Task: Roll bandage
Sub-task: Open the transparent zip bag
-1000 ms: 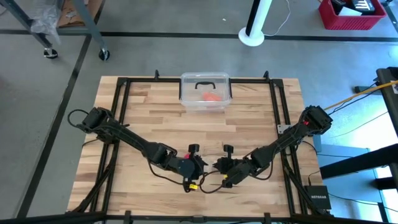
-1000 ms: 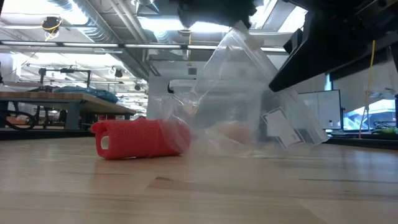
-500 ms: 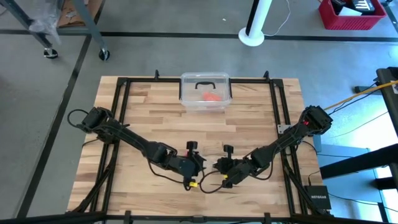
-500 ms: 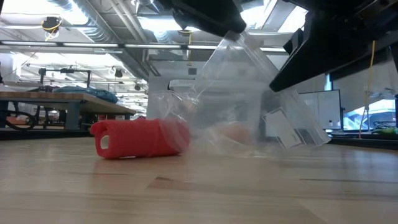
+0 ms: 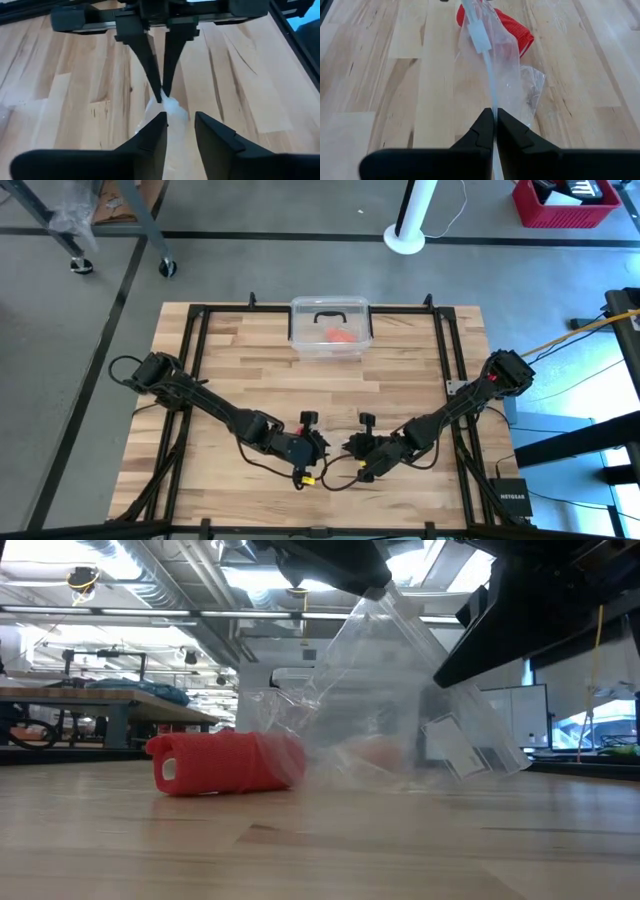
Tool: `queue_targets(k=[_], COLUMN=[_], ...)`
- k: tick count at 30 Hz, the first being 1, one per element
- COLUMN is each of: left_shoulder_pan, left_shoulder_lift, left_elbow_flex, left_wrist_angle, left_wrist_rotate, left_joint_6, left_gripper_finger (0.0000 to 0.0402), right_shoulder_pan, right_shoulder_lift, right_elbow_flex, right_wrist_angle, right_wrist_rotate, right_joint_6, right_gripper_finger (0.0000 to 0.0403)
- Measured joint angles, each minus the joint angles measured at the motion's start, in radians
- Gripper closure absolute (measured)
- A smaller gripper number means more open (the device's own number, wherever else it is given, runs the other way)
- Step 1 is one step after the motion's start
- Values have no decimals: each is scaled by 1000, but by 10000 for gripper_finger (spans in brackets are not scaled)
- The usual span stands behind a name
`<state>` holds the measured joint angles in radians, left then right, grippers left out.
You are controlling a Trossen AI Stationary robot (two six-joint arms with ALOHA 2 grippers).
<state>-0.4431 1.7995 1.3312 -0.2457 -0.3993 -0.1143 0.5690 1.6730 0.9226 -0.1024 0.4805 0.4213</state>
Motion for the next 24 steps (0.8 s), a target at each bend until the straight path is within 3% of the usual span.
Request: queue_targets(k=[8, 24], left_shoulder_pan=[19, 17], left_shoulder_lift=[36, 25], left_elbow_flex=[-1, -1], left_wrist_angle=[8, 48], left_wrist_rotate=[-4, -4], left_joint_6=[-5, 3], left_gripper_finger=[336, 339], right_shoulder_pan=[0, 0], right_shoulder_lift=[0, 0], right_elbow_flex=[0, 0], right_wrist_angle=[0, 0], right_wrist_rotate=[0, -2], right_joint_6=[0, 0], right_gripper_finger=[386, 386])
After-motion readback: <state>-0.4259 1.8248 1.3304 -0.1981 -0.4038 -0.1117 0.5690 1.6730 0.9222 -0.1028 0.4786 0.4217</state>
